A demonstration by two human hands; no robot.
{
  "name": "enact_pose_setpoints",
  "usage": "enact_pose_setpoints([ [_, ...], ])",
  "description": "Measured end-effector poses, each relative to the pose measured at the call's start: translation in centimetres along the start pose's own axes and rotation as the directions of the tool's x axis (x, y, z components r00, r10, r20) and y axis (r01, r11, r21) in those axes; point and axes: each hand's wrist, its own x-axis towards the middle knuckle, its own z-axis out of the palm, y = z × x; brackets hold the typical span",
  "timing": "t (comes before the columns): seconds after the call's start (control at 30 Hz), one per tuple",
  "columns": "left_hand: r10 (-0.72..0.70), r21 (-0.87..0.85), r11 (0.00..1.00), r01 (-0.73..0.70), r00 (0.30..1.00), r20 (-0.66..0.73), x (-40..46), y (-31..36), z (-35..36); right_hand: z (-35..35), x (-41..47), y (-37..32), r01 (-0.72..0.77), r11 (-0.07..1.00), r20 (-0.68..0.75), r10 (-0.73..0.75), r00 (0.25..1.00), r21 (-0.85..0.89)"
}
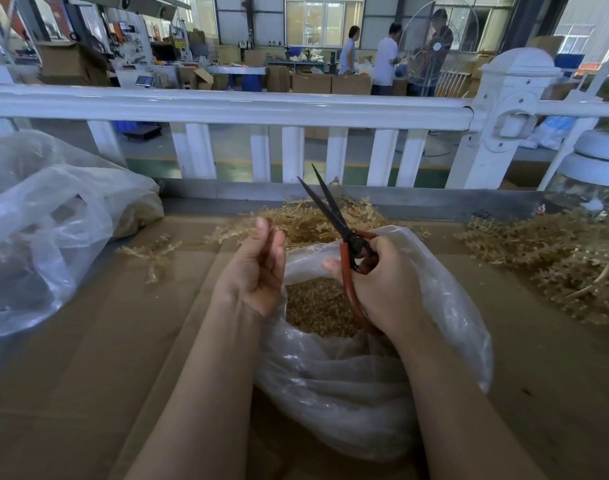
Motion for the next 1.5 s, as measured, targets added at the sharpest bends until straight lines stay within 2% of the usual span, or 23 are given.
enact_pose_setpoints([
  [0.17, 0.112, 0.160, 0.980, -0.121, 0.991, 0.069, 0.07, -0.66, 0.07, -0.11, -0.42, -0.24, 0.073, 0.991, 0.036, -0.070, 0.997, -0.114],
  [0.53, 0.220, 0.270, 0.918, -0.291, 0.939, 0.264, -0.02, -0.75, 0.10, -0.28, -0.64, -0.48, 0.138, 0.967, 0.076, -0.124, 0.989, -0.215],
  [1.03, 0.262, 0.238, 0.909, -0.341, 0.914, 0.311, 0.01, -1.01, 0.23, -0.01, -0.85, -0.57, 0.217, 0.934, 0.039, -0.215, 0.976, -0.283],
  [1.3, 0.182, 0.296, 0.917, -0.267, 0.941, 0.286, 0.21, -0.74, -0.39, 0.07, -0.74, -0.62, 0.216, 0.941, 0.040, -0.213, 0.976, -0.262],
  [1.5, 0.227, 0.305, 0.896, -0.324, 0.922, 0.314, -0.01, -0.84, -0.27, 0.00, -0.79, -0.82, 0.238, 0.937, 0.024, -0.240, 0.970, -0.255],
])
